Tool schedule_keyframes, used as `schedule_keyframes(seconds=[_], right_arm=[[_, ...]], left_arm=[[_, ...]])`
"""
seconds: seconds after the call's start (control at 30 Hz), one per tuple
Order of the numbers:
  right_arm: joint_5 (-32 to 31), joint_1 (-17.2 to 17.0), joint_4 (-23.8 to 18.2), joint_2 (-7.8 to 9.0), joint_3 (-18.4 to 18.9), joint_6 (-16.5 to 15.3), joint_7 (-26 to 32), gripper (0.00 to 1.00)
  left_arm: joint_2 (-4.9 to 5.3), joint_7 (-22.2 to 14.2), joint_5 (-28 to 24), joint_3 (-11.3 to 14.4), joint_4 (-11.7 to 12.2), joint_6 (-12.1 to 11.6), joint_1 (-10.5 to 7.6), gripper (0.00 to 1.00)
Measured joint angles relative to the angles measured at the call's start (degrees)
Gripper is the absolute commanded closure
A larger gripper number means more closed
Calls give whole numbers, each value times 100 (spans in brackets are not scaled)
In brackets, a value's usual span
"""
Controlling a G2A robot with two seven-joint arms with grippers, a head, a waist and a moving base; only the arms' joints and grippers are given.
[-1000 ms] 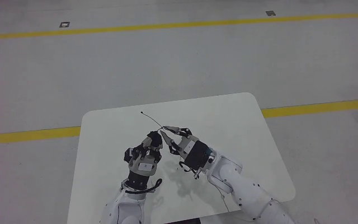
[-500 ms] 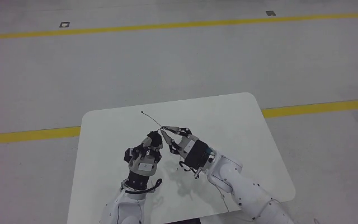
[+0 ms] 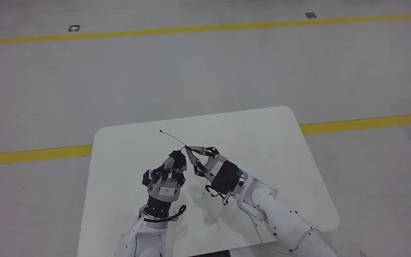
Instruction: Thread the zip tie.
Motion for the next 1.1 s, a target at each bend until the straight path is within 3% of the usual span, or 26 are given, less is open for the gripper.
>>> schedule_keyframes(seconds=[1.1], right_arm=[[-349, -37, 159, -16, 43, -164, -10, 100]], left_arm=[[0, 0, 0, 0, 0, 0, 0, 100]])
